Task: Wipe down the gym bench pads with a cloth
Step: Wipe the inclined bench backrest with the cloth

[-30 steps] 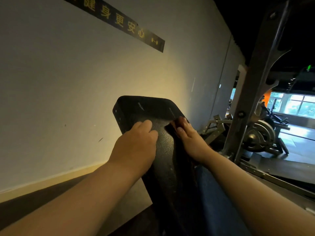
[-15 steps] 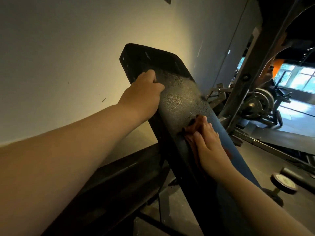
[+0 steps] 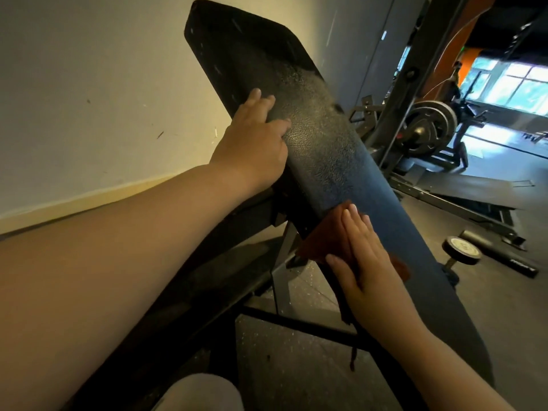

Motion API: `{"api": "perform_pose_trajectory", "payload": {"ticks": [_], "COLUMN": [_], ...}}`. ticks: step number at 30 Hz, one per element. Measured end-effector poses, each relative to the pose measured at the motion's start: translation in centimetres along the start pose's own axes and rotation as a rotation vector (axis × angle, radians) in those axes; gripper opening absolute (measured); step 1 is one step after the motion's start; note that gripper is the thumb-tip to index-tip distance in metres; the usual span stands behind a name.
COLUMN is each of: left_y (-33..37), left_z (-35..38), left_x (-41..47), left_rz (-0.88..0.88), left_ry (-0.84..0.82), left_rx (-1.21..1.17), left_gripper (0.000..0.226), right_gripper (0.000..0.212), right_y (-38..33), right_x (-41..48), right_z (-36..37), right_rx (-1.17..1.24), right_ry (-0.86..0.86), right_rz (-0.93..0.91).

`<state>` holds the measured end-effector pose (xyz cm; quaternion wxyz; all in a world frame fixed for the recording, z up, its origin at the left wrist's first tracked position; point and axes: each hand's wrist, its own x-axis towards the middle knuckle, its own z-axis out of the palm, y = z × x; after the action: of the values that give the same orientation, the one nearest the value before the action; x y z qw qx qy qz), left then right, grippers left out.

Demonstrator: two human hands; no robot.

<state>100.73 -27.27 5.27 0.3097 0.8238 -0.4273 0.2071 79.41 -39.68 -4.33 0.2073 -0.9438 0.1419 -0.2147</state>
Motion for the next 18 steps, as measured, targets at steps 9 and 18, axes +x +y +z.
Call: {"api": "perform_pose_trajectory", "payload": {"ticks": [9, 18], "left_y": [2.6, 2.6], "left_z": [0.6, 3.5], "left_x": [-4.4, -9.7], "left_rz": [-0.120, -0.319], "left_ry": [-0.005, 0.141], "left_rx": [-0.064, -0.332], "left_gripper": [0.058, 0.044], "right_gripper": [0.074, 0.073], "right_y": [-6.1, -3.6], "right_x": [7.2, 4.6], "right_z": [2.0, 2.0], "right_rx": [-0.198, -0.195], "right_ry": [0.191, 0.150], "right_rz": [-0.036, -0.042]}}
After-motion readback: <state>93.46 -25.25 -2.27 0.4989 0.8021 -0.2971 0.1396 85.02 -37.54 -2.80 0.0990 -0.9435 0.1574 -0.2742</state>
